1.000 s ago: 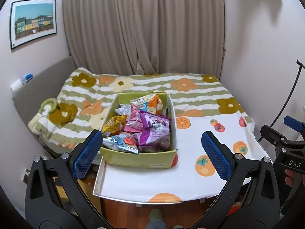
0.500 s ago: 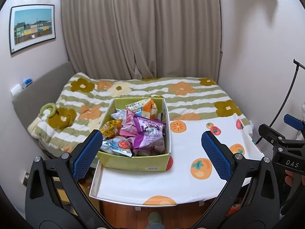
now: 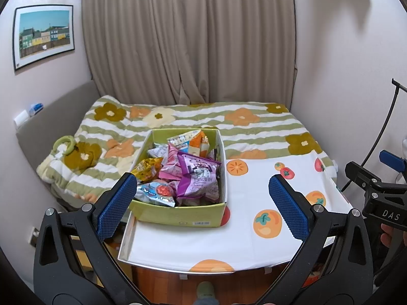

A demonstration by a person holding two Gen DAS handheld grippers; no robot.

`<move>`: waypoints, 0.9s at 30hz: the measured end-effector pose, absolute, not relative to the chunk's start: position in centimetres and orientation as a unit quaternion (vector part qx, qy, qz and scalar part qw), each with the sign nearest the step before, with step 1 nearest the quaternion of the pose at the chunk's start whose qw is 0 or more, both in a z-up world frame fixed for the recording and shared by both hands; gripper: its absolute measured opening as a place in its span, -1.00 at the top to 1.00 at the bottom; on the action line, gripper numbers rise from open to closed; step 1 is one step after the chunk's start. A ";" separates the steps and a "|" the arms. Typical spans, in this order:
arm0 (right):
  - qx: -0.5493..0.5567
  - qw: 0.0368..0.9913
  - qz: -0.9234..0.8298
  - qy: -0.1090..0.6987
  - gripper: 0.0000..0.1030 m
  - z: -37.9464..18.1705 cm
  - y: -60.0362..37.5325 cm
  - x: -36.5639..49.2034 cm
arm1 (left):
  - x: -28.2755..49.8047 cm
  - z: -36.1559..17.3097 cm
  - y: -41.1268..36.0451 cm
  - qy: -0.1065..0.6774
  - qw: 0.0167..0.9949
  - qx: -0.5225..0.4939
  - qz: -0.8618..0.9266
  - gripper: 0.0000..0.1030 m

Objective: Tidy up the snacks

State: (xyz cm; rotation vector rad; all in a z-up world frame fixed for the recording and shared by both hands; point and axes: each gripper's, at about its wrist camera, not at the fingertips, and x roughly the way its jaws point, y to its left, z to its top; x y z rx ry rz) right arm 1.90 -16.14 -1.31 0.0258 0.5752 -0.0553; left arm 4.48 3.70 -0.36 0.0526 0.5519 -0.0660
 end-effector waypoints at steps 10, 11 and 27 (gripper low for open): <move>0.013 0.959 -0.027 0.283 -0.99 -1.3 -16.2 1.9 | 4.4 -0.4 4.1 0.273 0.961 0.024 -0.030 -1.00; 0.013 0.959 -0.028 0.283 -0.99 -1.3 -16.1 1.9 | 4.3 -0.4 4.1 0.272 0.962 0.025 -0.029 -1.00; 0.014 0.959 -0.029 0.283 -0.99 -1.3 -16.0 1.9 | 5.0 -0.6 4.4 0.275 0.961 0.017 -0.029 -1.00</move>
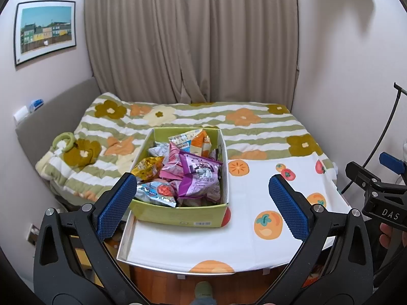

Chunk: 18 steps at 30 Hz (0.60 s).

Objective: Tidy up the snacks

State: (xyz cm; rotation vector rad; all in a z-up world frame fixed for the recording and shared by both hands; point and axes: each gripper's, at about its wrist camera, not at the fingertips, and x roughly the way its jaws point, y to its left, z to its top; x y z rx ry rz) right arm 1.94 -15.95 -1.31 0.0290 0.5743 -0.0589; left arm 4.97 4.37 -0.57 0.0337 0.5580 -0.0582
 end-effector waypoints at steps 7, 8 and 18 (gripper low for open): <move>0.015 0.958 -0.031 0.285 -0.99 -1.3 -15.9 2.1 | 4.9 -0.7 4.1 0.272 0.962 0.024 -0.022 -1.00; 0.014 0.958 -0.031 0.285 -0.99 -1.3 -15.9 2.1 | 4.8 -0.7 4.0 0.270 0.962 0.024 -0.021 -1.00; 0.015 0.958 -0.030 0.286 -0.99 -1.3 -15.9 2.2 | 3.6 -0.6 3.7 0.260 0.965 0.018 -0.019 -1.00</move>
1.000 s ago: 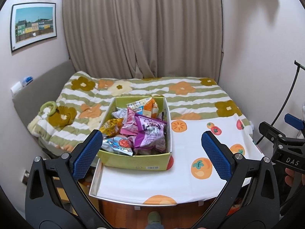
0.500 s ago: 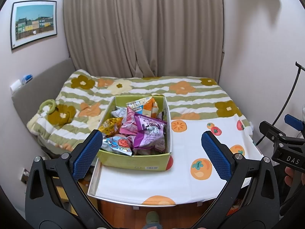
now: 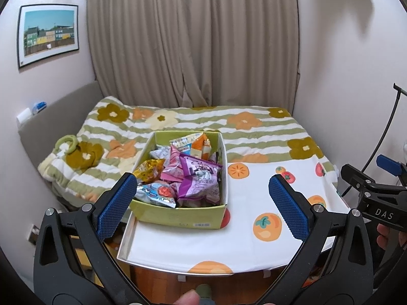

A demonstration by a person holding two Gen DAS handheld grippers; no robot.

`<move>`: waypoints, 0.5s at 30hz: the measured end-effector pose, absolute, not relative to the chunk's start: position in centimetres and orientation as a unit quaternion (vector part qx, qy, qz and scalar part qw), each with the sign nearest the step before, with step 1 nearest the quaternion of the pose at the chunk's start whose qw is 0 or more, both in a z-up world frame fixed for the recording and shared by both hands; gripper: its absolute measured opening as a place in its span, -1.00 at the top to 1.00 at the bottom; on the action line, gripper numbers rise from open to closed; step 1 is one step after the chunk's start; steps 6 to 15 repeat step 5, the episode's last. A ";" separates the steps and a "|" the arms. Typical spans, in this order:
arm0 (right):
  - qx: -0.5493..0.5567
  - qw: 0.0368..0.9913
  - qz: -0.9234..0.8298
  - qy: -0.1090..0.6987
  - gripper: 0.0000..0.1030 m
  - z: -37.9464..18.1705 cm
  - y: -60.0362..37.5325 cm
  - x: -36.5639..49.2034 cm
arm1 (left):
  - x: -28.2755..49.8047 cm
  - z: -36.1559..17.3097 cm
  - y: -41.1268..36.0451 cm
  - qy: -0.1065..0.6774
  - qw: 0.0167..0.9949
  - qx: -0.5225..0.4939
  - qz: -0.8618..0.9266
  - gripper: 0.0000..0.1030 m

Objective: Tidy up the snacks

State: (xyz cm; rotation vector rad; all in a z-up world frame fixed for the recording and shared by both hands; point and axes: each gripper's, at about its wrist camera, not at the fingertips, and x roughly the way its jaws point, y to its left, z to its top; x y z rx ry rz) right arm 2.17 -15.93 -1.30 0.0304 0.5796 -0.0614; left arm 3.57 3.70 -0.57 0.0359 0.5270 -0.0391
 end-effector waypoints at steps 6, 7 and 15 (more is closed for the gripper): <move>0.011 0.957 -0.032 0.287 -0.99 -1.5 -15.6 2.1 | 3.3 -0.6 3.8 0.250 0.968 0.018 -0.010 -1.00; 0.011 0.957 -0.032 0.287 -0.99 -1.5 -15.6 2.1 | 3.3 -0.6 3.8 0.250 0.968 0.018 -0.010 -1.00; 0.011 0.957 -0.032 0.287 -0.99 -1.5 -15.6 2.1 | 3.3 -0.6 3.8 0.250 0.968 0.018 -0.010 -1.00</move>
